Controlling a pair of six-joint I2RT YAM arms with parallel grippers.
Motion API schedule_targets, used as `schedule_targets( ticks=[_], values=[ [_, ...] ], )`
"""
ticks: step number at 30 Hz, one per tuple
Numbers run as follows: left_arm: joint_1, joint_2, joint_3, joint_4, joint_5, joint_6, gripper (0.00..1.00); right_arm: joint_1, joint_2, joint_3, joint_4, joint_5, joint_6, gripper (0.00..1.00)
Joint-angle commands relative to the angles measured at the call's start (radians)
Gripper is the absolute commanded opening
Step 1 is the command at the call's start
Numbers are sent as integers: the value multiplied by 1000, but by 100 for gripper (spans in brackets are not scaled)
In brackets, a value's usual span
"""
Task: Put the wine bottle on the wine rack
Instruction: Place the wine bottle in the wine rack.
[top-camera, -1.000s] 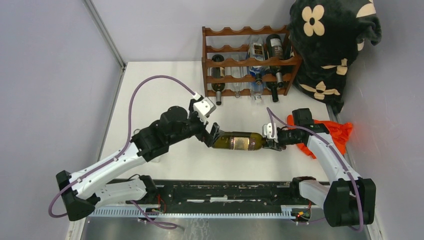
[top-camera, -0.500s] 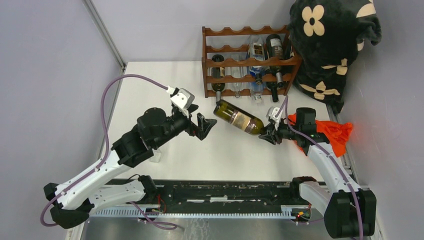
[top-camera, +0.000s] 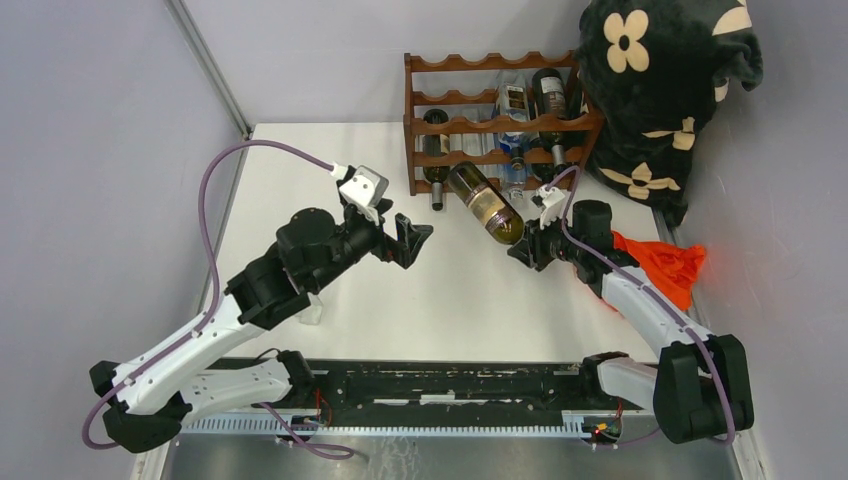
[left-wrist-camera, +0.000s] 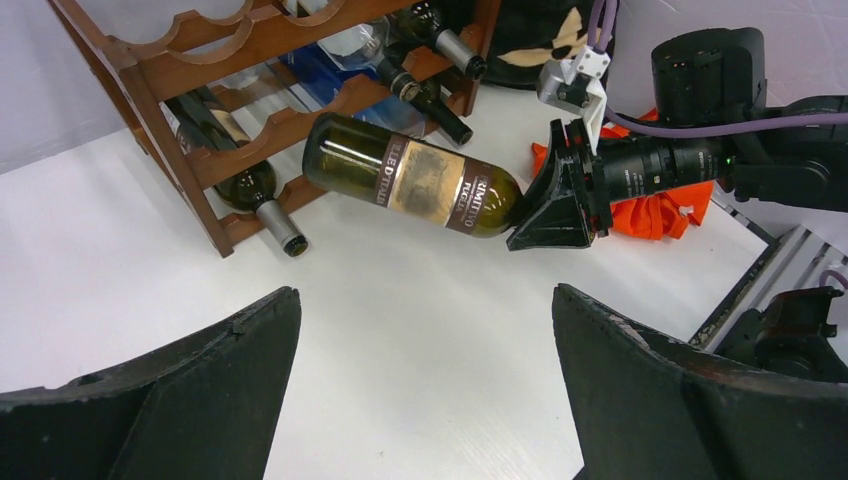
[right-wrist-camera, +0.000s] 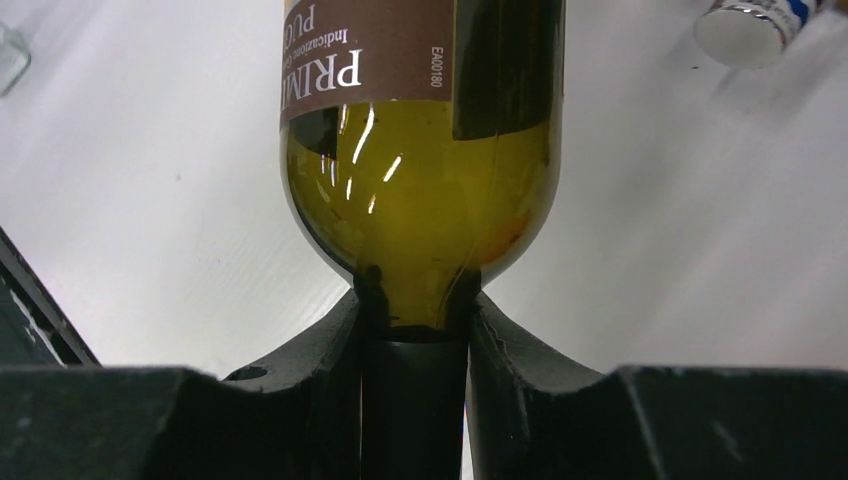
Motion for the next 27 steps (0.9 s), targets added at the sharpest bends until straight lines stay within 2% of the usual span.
schedule_targets(
  ticks=[1, 7, 27],
  values=[
    [3, 7, 50, 25, -43, -19, 100, 18, 1, 116, 200, 87, 182, 0],
    [4, 8, 50, 35, -49, -7, 100, 46, 32, 164, 186, 197, 252, 0],
    [3, 10, 41, 38, -38, -12, 100, 146, 186, 338, 256, 422, 402, 0]
  ],
)
